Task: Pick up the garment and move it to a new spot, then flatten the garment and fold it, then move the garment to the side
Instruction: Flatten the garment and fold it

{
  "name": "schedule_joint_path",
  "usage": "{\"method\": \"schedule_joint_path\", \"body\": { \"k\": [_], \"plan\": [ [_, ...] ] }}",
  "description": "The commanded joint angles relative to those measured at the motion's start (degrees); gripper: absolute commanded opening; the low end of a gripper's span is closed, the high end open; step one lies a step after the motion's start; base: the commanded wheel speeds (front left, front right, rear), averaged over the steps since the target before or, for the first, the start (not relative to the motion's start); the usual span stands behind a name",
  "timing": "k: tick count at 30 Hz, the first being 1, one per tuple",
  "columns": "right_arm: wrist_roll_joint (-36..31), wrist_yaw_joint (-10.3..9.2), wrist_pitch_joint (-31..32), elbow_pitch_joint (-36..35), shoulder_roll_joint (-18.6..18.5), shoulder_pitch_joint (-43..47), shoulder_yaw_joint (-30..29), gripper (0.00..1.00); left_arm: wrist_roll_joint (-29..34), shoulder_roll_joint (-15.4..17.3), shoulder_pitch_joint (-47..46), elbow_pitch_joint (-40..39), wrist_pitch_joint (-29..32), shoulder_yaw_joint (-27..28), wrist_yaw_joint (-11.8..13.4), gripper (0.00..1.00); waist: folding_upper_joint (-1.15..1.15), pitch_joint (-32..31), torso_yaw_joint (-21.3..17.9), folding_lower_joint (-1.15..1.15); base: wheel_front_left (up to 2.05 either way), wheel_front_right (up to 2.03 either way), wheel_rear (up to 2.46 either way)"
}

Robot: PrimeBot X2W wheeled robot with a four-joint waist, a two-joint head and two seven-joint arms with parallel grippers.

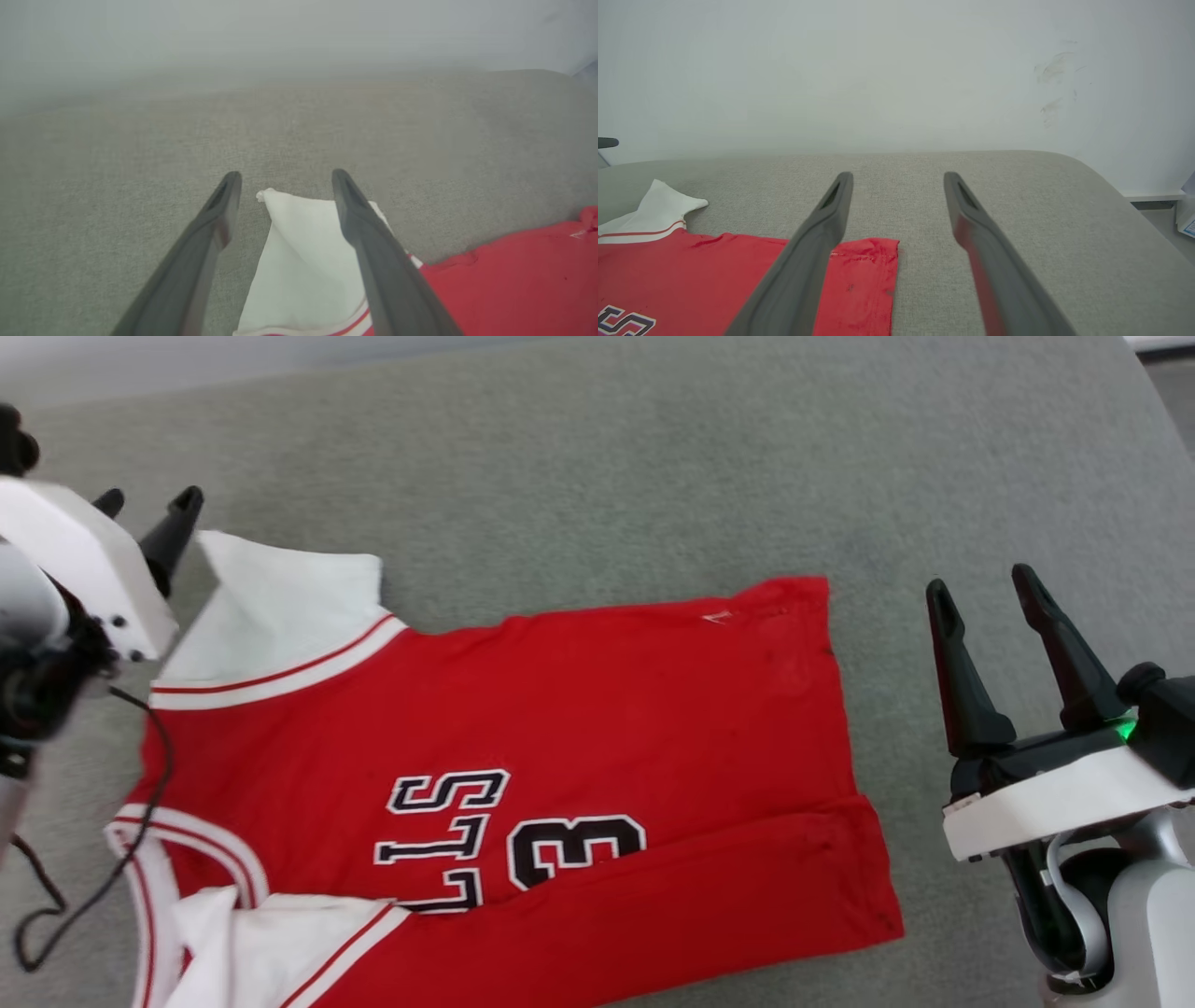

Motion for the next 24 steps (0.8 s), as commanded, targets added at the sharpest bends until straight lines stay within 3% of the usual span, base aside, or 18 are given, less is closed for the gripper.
{"method": "schedule_joint_path", "body": {
  "k": [1, 9, 15, 16, 17, 18, 19, 24],
  "plan": [
    [0.17, -0.02, 0.01, -0.64, 0.61, -1.19, 0.31, 1.0, -1.2, 1.04, -1.86, 1.36, 3.77, -0.42, -0.74, 1.0, 0.0, 3.29, -3.27, -0.01, 0.0, 0.0, 0.0],
    [1.42, -0.02, 0.24, -0.57, 1.79, -0.37, 1.42, 1.0, -4.58, 4.42, -7.32, 7.79, 21.4, -3.52, -1.86, 1.0, 0.0, 6.71, -6.56, -0.01, 0.0, 0.0, 0.0],
    [2.79, -0.02, 0.17, 0.56, 2.19, -0.16, 1.93, 1.0, -6.08, 3.39, -6.18, 13.3, 28.82, -6.23, -0.61, 1.0, 0.0, 8.07, -7.78, -0.01, 0.0, 0.0, 0.0],
    [3.08, -0.02, 0.18, 0.74, 2.23, -0.2, 1.93, 1.0, -6.82, 2.69, -5.66, 14.12, 30.14, -6.52, -0.3, 0.96, 0.0, 8.1, -7.86, -0.01, 0.0, 0.0, 0.0],
    [3.39, -0.02, 0.27, 0.96, 2.28, -0.22, 1.86, 1.0, -7.3, 1.9, -5.21, 14.64, 30.95, -6.79, 0.03, 0.5, 0.0, 8.1, -7.88, -0.01, 0.0, 0.0, 0.0],
    [3.73, -0.02, 0.53, 1.24, 2.32, -0.23, 1.76, 1.0, -7.8, 1.36, -4.92, 15.2, 31.62, -6.97, 0.4, 0.11, 0.0, 8.09, -7.87, -0.01, 0.0, 0.0, 0.0],
    [4.08, -0.02, 0.81, 1.4, 2.34, -0.38, 1.67, 1.0, -7.78, 1.06, -4.72, 15.48, 32.04, -7.28, 0.45, 0.0, 0.0, 8.03, -7.82, -0.01, 0.0, 0.0, 0.0],
    [4.91, -0.02, 2.06, 2.13, 2.35, -1.37, 0.88, 1.0, -7.17, 0.03, -5.62, 15.55, 28.21, -6.28, 0.32, 0.0, 0.0, 7.19, -7.04, -0.01, 0.0, 0.0, 0.0]
  ]
}}
